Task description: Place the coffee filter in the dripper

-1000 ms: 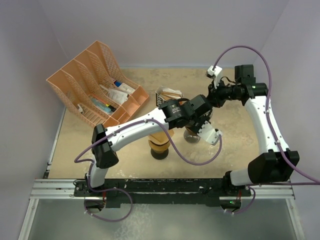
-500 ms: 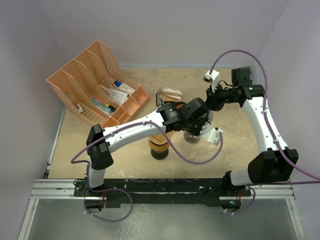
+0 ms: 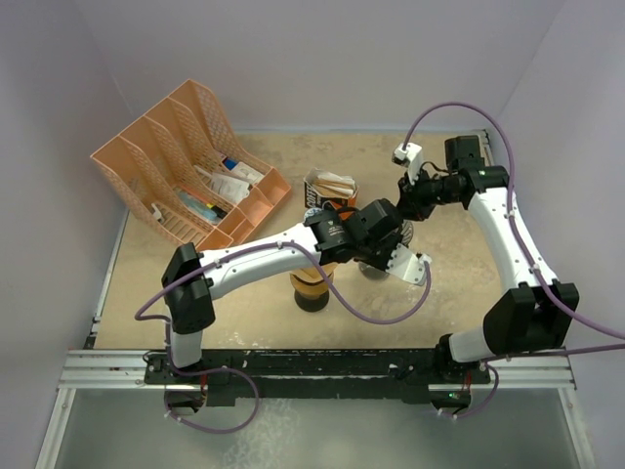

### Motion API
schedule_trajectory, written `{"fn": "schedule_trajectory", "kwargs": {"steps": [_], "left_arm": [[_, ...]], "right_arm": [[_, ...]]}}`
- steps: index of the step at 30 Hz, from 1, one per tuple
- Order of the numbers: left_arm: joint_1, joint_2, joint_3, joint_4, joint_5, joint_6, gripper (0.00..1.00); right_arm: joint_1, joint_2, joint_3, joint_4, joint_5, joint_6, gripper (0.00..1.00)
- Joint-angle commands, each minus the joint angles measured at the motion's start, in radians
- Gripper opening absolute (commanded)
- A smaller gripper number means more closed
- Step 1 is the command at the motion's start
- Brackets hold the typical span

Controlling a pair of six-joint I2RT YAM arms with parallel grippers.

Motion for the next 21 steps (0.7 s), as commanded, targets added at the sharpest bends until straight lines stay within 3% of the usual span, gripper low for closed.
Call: {"fn": "schedule_trajectory", "kwargs": {"steps": [1, 12, 21], "left_arm": [[0.024, -0.062, -0.019, 0.001, -0.002, -0.078, 0.02], [0.038, -0.061, 0.002, -0.042, 0.03, -0.071, 0.25], [0.038, -0.059, 0.02, -0.061, 0.035, -0.07, 0.3]], "right_arm": [[0.001, 0.005, -0.003, 0.024, 0.07, -0.043, 0.11], [0.001, 0.02, -0.003, 0.035, 0.104, -0.061, 0.21], [0.001, 0.025, -0.015, 0.042, 0.11, -0.078, 0.24]]}}
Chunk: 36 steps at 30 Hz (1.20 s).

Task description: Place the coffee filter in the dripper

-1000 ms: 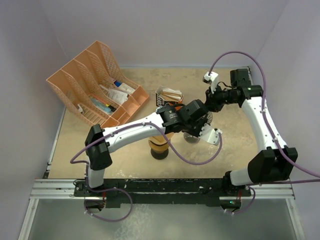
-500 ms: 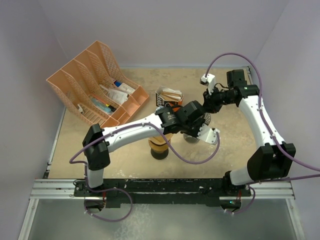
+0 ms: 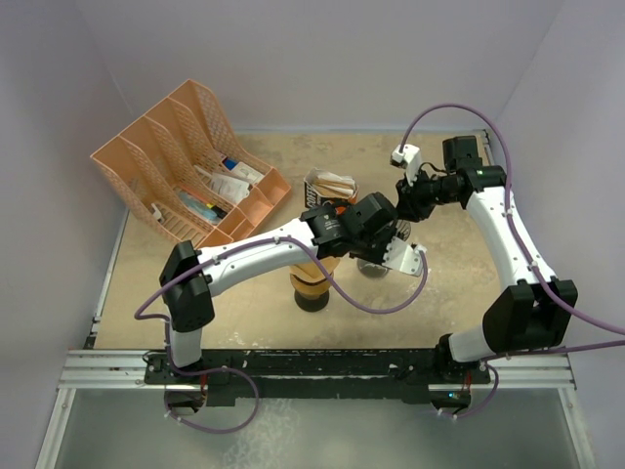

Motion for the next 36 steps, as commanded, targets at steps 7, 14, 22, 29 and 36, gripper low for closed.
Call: {"fn": "schedule_trajectory", "kwargs": {"steps": [7, 14, 22, 29, 36], "left_arm": [[0.004, -0.062, 0.019, -0.066, 0.028, -0.009, 0.16], [0.005, -0.076, -0.053, -0.051, 0.038, -0.006, 0.05], [0.004, -0.108, -0.177, 0.0, 0.048, -0.008, 0.0], [0.004, -0.088, -0.193, -0.015, 0.047, -0.005, 0.0], [0.005, -0.054, -0.179, -0.066, 0.05, 0.012, 0.0]], "right_arm": [[-0.007, 0.006, -0.011, 0.029, 0.066, -0.049, 0.23], [-0.004, 0.006, -0.035, 0.031, 0.093, -0.076, 0.19], [0.008, -0.02, -0.078, 0.063, 0.162, -0.076, 0.14], [0.01, -0.032, -0.152, 0.109, 0.216, -0.09, 0.11], [0.01, -0.048, -0.216, 0.145, 0.251, -0.106, 0.1]]}}
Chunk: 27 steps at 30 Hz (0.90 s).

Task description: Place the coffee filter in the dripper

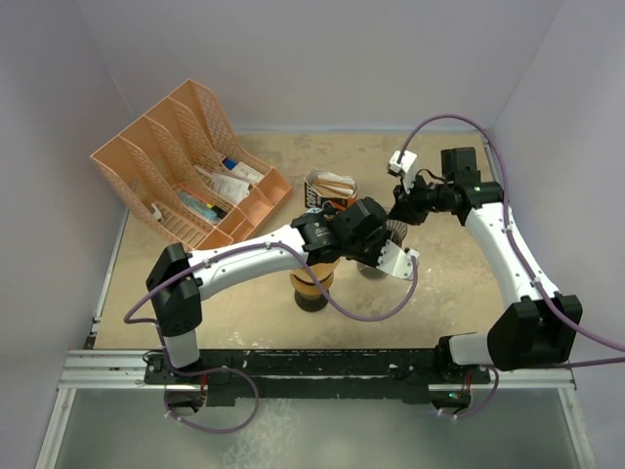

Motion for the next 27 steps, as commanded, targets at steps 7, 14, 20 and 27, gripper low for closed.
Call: {"fn": "schedule_trajectory", "kwargs": {"steps": [7, 14, 20, 27], "left_arm": [[-0.006, 0.046, -0.024, -0.256, 0.035, -0.003, 0.0], [-0.019, 0.065, -0.026, -0.287, 0.038, 0.0, 0.0], [-0.027, 0.081, -0.022, -0.309, 0.03, -0.005, 0.0], [-0.026, 0.075, 0.04, -0.317, 0.009, -0.025, 0.0]], "right_arm": [[-0.016, 0.005, -0.133, 0.009, 0.251, -0.1, 0.1], [-0.016, -0.035, -0.191, 0.018, 0.242, -0.114, 0.1], [-0.016, -0.055, -0.201, 0.021, 0.252, -0.122, 0.12], [-0.016, -0.039, -0.153, 0.013, 0.229, -0.086, 0.16]]}}
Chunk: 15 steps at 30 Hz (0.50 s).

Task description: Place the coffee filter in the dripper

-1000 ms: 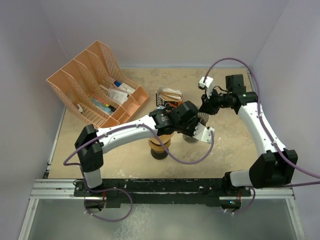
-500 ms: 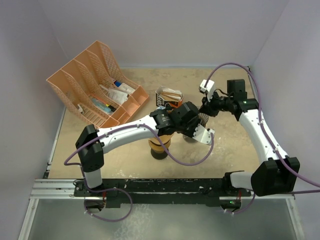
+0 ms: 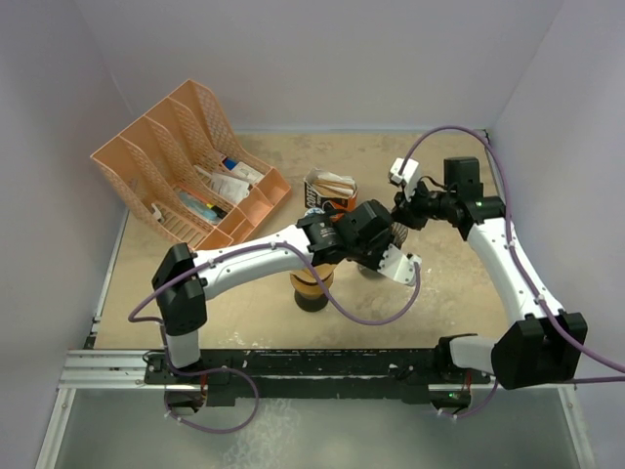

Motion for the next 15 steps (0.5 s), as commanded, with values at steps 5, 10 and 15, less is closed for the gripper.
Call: {"fn": "schedule_trajectory", "kwargs": {"steps": [5, 10, 15], "left_arm": [[-0.008, 0.058, 0.079, -0.264, 0.016, -0.075, 0.0], [-0.009, 0.072, 0.152, -0.279, 0.021, -0.072, 0.08], [-0.016, 0.084, 0.224, -0.29, 0.022, -0.079, 0.17]], "right_arm": [[-0.023, 0.073, 0.033, -0.131, 0.189, -0.018, 0.21], [-0.022, 0.08, 0.106, -0.158, 0.171, 0.002, 0.26], [-0.023, 0.091, 0.18, -0.197, 0.151, 0.004, 0.31]]}}
